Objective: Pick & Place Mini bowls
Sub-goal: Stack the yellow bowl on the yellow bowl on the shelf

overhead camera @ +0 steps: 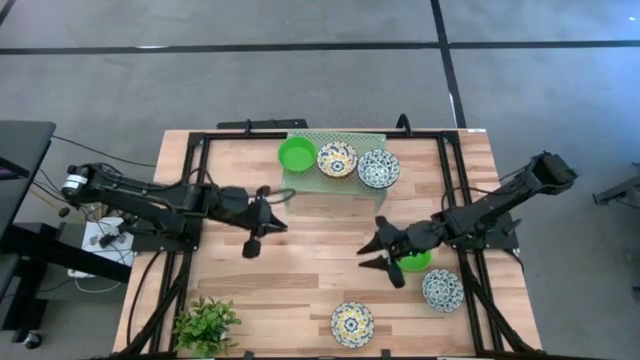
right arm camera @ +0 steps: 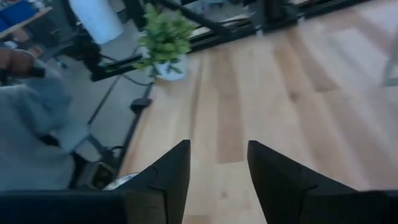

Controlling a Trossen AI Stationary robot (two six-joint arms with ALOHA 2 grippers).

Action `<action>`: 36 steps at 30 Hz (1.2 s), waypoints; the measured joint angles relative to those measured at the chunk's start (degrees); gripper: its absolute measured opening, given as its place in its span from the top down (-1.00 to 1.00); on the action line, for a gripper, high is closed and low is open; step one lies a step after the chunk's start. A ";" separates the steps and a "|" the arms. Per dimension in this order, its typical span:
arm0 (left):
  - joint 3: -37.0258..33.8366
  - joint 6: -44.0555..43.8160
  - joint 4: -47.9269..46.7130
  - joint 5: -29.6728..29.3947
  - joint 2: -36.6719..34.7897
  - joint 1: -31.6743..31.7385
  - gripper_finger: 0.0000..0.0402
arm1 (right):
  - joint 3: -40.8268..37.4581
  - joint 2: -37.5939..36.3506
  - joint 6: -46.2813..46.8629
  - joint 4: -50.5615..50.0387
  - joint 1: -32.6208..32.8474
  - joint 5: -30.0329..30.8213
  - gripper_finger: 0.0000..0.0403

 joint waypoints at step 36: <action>-3.63 0.32 1.98 -9.08 0.20 -4.44 0.55 | 39.41 39.11 14.29 -41.80 2.28 -23.37 0.38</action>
